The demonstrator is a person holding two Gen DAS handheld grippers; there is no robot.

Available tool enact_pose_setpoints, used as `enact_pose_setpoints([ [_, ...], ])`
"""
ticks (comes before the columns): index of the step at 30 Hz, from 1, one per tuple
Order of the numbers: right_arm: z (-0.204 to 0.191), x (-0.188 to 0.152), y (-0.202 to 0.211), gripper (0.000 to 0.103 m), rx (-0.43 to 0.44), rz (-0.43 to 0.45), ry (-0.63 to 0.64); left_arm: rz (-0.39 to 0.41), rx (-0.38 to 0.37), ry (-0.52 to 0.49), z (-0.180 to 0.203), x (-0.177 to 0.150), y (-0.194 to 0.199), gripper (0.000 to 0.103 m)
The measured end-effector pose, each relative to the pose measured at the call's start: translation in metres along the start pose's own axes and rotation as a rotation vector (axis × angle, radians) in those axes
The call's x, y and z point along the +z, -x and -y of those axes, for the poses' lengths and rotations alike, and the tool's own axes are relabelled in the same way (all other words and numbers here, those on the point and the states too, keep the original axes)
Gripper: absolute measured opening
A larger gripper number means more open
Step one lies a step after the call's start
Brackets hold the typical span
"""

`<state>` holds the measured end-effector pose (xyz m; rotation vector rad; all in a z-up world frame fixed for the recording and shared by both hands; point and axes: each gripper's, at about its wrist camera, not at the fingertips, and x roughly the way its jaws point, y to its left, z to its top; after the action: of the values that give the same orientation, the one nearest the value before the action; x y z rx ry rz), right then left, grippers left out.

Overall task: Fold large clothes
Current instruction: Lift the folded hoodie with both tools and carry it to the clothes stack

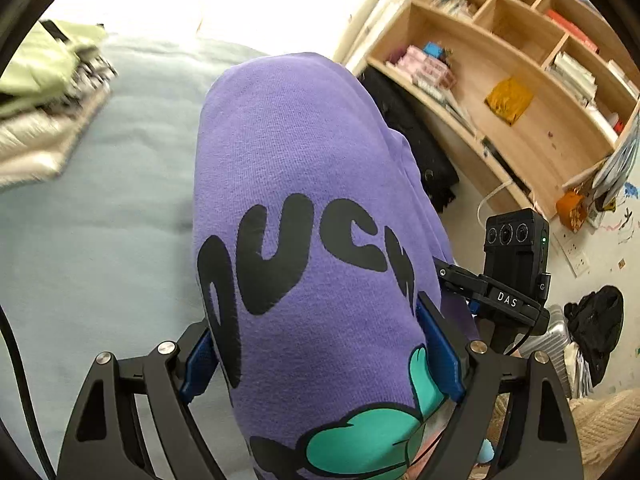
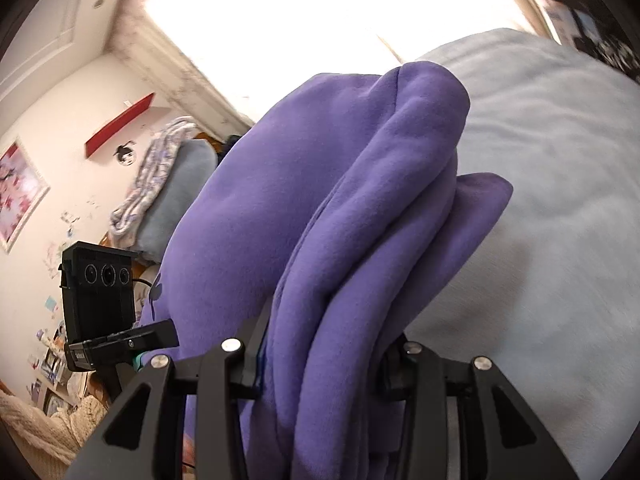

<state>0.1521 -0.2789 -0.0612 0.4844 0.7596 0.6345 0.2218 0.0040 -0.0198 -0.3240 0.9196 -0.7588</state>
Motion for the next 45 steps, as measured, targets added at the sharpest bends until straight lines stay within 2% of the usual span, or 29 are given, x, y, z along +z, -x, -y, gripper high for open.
enact_pose_setpoints([
  [6,-0.077,0.044,-0.044,0.039,0.08,0.025,0.067,0.095,0.073,-0.017,-0.051,0.044,0.093,0.086],
  [9,-0.12,0.076,-0.083,0.039,0.124,0.032,0.088,0.137,0.116,-0.026,-0.086,0.083,0.134,0.086],
  [13,-0.174,0.13,-0.148,0.039,0.166,0.048,0.114,0.183,0.153,-0.024,-0.145,0.151,0.176,0.086],
  [19,-0.222,0.211,-0.256,0.039,0.195,0.068,0.126,0.242,0.2,-0.029,-0.247,0.25,0.208,0.086],
  [21,-0.233,0.237,-0.303,0.039,0.203,0.064,0.127,0.259,0.214,-0.025,-0.28,0.277,0.206,0.086],
  [25,-0.232,0.26,-0.376,0.039,0.203,0.054,0.116,0.28,0.241,0.024,-0.36,0.315,0.193,0.086],
  [29,-0.213,0.262,-0.458,0.039,0.189,0.003,0.056,0.246,0.262,0.132,-0.436,0.318,0.16,0.086],
  [31,-0.193,0.25,-0.498,0.039,0.159,-0.066,0.009,0.21,0.272,0.175,-0.464,0.303,0.139,0.087],
  [33,-0.175,0.233,-0.518,0.04,0.143,-0.092,-0.021,0.237,0.242,0.175,-0.477,0.286,0.132,0.093],
  [35,-0.171,0.224,-0.519,0.042,0.145,-0.092,-0.023,0.232,0.207,0.182,-0.483,0.274,0.127,0.097],
  [39,-0.174,0.22,-0.516,0.045,0.09,-0.128,0.024,0.226,0.22,0.171,-0.487,0.269,0.126,0.101],
  [40,-0.174,0.221,-0.516,0.051,0.077,-0.139,0.032,0.228,0.223,0.177,-0.486,0.268,0.127,0.101],
  [42,-0.175,0.226,-0.514,0.055,0.055,-0.16,0.042,0.232,0.245,0.18,-0.475,0.265,0.133,0.101],
  [45,-0.178,0.229,-0.5,0.066,0.003,-0.183,0.07,0.231,0.308,0.176,-0.465,0.26,0.143,0.101],
])
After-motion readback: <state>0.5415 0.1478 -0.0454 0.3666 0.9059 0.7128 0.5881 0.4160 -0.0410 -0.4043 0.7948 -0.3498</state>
